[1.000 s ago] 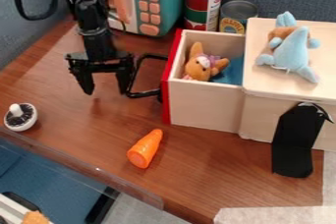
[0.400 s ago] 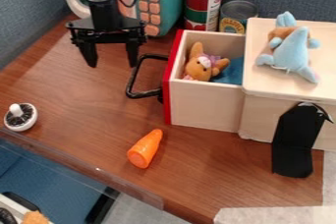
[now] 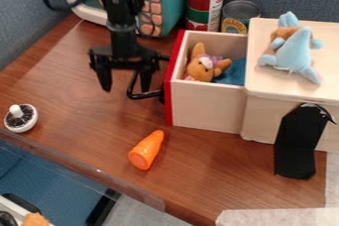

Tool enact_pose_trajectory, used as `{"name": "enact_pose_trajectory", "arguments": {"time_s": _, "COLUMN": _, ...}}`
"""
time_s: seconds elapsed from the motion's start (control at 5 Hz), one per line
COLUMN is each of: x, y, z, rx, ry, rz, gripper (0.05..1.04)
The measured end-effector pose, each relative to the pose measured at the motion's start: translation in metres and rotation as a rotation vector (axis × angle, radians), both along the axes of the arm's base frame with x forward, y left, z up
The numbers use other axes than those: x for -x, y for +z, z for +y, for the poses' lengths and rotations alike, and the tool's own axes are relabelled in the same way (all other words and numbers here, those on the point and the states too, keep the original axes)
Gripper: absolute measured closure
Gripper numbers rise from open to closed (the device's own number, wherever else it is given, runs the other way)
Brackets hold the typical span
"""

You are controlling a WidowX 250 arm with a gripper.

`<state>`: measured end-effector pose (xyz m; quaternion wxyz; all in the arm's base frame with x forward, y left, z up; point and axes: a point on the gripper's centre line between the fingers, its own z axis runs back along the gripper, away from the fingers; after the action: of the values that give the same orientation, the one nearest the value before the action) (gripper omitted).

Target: Close the drawer

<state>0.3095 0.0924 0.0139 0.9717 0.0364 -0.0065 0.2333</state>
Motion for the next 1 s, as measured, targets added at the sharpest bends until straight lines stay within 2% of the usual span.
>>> {"name": "enact_pose_trajectory", "arguments": {"time_s": 0.4, "x": -0.003, "y": 0.001, "z": -0.003, "rx": -0.003, "ry": -0.012, "rz": -0.032, "gripper": 0.73}}
{"name": "enact_pose_trajectory", "arguments": {"time_s": 0.6, "x": -0.007, "y": 0.012, "z": -0.005, "rx": 0.014, "ry": -0.032, "rz": -0.077, "gripper": 0.923}}
{"name": "enact_pose_trajectory", "arguments": {"time_s": 0.8, "x": -0.007, "y": 0.012, "z": -0.007, "rx": 0.05, "ry": -0.041, "rz": -0.081, "gripper": 0.972}}
{"name": "enact_pose_trajectory", "arguments": {"time_s": 1.0, "x": -0.012, "y": 0.008, "z": -0.017, "rx": 0.086, "ry": -0.072, "rz": -0.076, "gripper": 0.974}}
